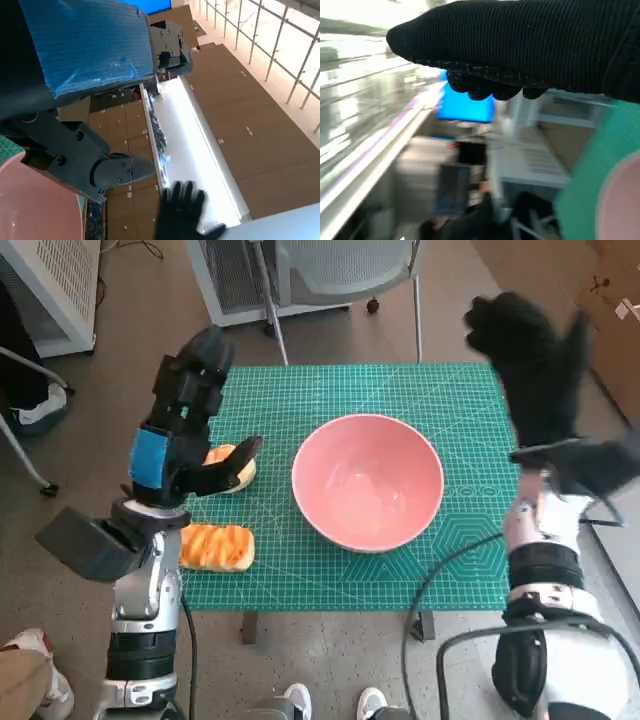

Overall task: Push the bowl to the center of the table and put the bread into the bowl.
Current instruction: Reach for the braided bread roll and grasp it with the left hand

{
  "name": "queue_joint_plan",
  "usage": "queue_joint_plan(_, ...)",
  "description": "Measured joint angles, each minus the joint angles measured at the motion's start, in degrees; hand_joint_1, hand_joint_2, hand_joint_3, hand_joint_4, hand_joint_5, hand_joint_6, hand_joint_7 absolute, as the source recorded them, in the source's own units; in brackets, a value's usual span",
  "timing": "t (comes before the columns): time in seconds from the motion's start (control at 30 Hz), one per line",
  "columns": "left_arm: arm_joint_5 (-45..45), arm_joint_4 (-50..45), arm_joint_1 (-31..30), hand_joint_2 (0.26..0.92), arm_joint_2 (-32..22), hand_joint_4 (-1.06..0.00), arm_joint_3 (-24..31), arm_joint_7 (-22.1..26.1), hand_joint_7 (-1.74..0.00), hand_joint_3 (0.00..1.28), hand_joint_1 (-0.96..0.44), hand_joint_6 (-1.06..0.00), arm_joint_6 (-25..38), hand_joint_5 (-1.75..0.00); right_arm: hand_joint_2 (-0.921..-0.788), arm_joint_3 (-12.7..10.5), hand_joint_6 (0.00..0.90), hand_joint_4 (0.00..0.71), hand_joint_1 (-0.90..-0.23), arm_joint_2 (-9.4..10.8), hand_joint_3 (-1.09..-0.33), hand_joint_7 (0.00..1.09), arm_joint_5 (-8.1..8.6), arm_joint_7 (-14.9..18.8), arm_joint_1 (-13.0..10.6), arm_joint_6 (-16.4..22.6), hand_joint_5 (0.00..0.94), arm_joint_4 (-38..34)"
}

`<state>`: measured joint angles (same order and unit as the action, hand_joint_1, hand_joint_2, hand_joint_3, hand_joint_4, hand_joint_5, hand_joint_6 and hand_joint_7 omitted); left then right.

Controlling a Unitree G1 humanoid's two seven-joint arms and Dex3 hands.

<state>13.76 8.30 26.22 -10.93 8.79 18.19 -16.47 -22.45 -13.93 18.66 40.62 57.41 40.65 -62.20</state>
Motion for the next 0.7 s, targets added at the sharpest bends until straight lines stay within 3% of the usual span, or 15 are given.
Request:
queue_joint_plan(0.4,-0.39,-1.12,0.56,0.643,-0.94,0.00,-1.21,1.09,-0.49,0.62,-0.21,0.00,1.80,-0.18,-0.921,0.55,0.370,0.259,-0.619,0.63,-0.674,0.01,5.83,7.45,-5.14,1.33,0.003,10.14)
queue_joint_plan(0.6,-3.81,-5.63,0.09,0.593,-4.63,0.00,-2.14,1.86,-0.30,0.61,-0.17,0.00,4.96,-0.04,-0.921,1.18,0.371,0.260,-0.627,0.67,-0.661,0.01,6.34,7.72,-6.04,0.59,0.003,12.05)
queue_joint_plan(0.67,-7.07,-9.33,-0.63,0.568,-8.37,0.00,-2.78,3.16,-0.26,0.49,-0.04,-0.03,8.72,-0.02,-0.921,1.41,0.374,0.260,-0.630,0.68,-0.660,0.01,6.29,7.52,-6.24,0.48,0.003,12.48)
queue_joint_plan(0.7,-8.65,-11.06,-0.94,0.599,-10.48,0.00,-3.09,3.99,-0.22,0.38,-0.05,-0.03,10.98,-0.01,-0.921,1.46,0.376,0.261,-0.631,0.67,-0.659,0.01,6.29,7.38,-6.33,0.46,0.003,12.63)
